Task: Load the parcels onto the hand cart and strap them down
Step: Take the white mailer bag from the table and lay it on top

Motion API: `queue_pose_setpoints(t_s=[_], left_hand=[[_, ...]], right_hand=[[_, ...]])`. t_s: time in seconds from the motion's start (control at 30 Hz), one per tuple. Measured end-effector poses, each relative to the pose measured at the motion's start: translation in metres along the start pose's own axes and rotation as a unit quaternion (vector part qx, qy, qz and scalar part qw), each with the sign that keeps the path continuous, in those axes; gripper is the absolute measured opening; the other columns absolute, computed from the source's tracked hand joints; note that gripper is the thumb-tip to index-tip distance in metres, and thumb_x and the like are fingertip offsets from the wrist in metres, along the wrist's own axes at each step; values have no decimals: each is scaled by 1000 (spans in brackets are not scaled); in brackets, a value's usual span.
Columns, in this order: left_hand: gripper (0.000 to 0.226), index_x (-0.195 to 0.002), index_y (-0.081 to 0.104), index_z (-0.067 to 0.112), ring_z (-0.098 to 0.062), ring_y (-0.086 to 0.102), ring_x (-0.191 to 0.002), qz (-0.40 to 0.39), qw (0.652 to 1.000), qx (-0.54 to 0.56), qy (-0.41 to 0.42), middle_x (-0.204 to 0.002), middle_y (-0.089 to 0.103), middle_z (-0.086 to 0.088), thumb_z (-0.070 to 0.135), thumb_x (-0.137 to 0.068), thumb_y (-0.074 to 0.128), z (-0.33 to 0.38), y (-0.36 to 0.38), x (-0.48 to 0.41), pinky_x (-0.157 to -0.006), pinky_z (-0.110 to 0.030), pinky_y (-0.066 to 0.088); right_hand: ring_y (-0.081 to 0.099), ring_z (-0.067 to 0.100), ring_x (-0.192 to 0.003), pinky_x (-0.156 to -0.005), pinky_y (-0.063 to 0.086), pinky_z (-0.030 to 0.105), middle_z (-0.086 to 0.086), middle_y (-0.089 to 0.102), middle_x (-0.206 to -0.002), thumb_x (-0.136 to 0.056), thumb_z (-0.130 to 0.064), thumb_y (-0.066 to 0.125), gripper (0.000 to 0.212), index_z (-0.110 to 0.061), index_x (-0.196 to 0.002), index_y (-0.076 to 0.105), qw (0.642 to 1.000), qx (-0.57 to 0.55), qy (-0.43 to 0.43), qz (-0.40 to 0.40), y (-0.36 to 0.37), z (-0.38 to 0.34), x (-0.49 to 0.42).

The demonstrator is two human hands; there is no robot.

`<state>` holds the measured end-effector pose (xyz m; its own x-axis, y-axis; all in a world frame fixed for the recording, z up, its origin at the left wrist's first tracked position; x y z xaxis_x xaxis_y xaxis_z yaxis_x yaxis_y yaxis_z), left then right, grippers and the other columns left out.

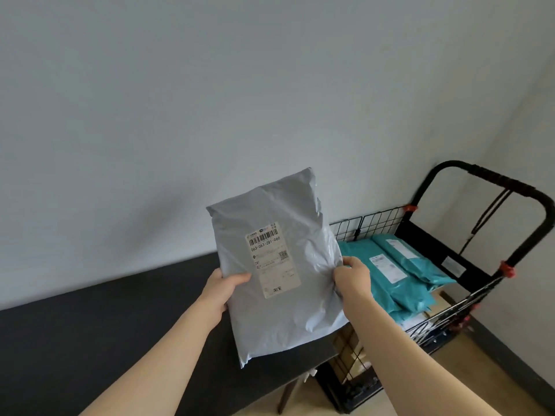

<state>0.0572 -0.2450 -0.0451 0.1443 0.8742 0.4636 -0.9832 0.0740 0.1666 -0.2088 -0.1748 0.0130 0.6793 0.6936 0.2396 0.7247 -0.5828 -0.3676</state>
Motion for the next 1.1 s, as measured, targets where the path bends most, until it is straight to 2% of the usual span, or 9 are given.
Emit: queue_pose_setpoints(t_s=[0.1, 0.23, 0.37, 0.53, 0.63, 0.77, 0.87, 1.0, 1.1], left_hand=[[43, -119, 54, 9, -23, 65, -94, -13, 1000, -2, 9, -109, 68, -9, 12, -80, 72, -4, 67, -14, -72, -34, 51], [42, -119, 54, 7, -27, 66, -94, -21, 1000, 2, 20, -109, 67, -13, 7, -80, 70, -9, 150, -31, -73, -35, 52], [37, -119, 53, 5, -28, 66, -93, -17, 999, -19, 35, -108, 66, -14, 2, -83, 63, -8, 215, -48, -70, -34, 53], [29, -115, 52, 12, -27, 60, -88, 43, 985, -125, 109, -97, 60, -8, 0, -89, 47, 25, 275, -72, -77, -36, 51], [26, -106, 59, 12, -26, 53, -80, 74, 957, -217, 176, -79, 55, -1, 0, -89, 43, 48, 310, -98, -62, -28, 42], [27, -106, 66, 10, -27, 49, -72, 105, 928, -289, 211, -78, 57, -8, 6, -88, 46, 64, 357, -147, -61, -29, 34], [27, -107, 68, 10, -30, 54, -78, 92, 920, -323, 203, -88, 63, -14, 7, -89, 48, 66, 393, -188, -61, -28, 32], [26, -108, 68, 10, -34, 61, -96, 44, 907, -369, 198, -102, 67, -15, 7, -91, 48, 66, 440, -243, -70, -30, 40], [26, -108, 68, 9, -33, 60, -99, 3, 887, -422, 186, -105, 67, -14, 6, -91, 48, 57, 472, -277, -76, -30, 43]], right_hand=[[57, 26, -83, -71, 48, 36, 8, 61, -96, -95, -12, 40, 25, -14, -114, 56, 1000, -4, -9, 7, -49, 8, -36], [51, 22, -77, -61, 40, 29, 8, 58, -98, -90, -6, 38, 31, -13, -116, 54, 1000, -16, -13, 9, -108, 17, -84], [55, 29, -85, -70, 45, 33, 10, 59, -99, -86, -4, 41, 37, -15, -119, 52, 999, -45, 26, 12, -148, 40, -131], [47, 26, -79, -63, 37, 30, 13, 54, -94, -85, -4, 45, 20, -10, -103, 49, 997, -39, 69, 13, -174, 75, -186], [42, 20, -65, -55, 35, 27, 7, 47, -76, -87, -6, 45, 12, -9, -99, 47, 993, 7, 121, -9, -178, 95, -218], [50, 22, -76, -79, 53, 36, 5, 48, -76, -91, -9, 48, 4, -7, -95, 46, 976, 114, 162, -91, -184, 109, -265], [51, 12, -61, -51, 45, 21, 5, 56, -82, -90, -13, 52, 4, -10, -91, 52, 961, 184, 158, -136, -195, 114, -301], [54, 20, -66, -62, 48, 27, 6, 58, -83, -87, -16, 50, 14, -15, -74, 51, 934, 298, 132, -149, -202, 116, -352], [46, 18, -57, -53, 37, 24, 2, 54, -69, -82, -11, 44, 15, -8, -75, 56, 915, 361, 97, -152, -198, 111, -380]])
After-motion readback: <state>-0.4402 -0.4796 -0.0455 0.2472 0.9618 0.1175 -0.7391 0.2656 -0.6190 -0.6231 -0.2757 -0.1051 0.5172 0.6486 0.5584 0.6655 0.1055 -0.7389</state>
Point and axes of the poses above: each hand's wrist, its own x-axis away from the middle knuckle, its own y-axis out of the palm, z = x × y, the point moved 9 cm from there along -x, towards the middle knuckle
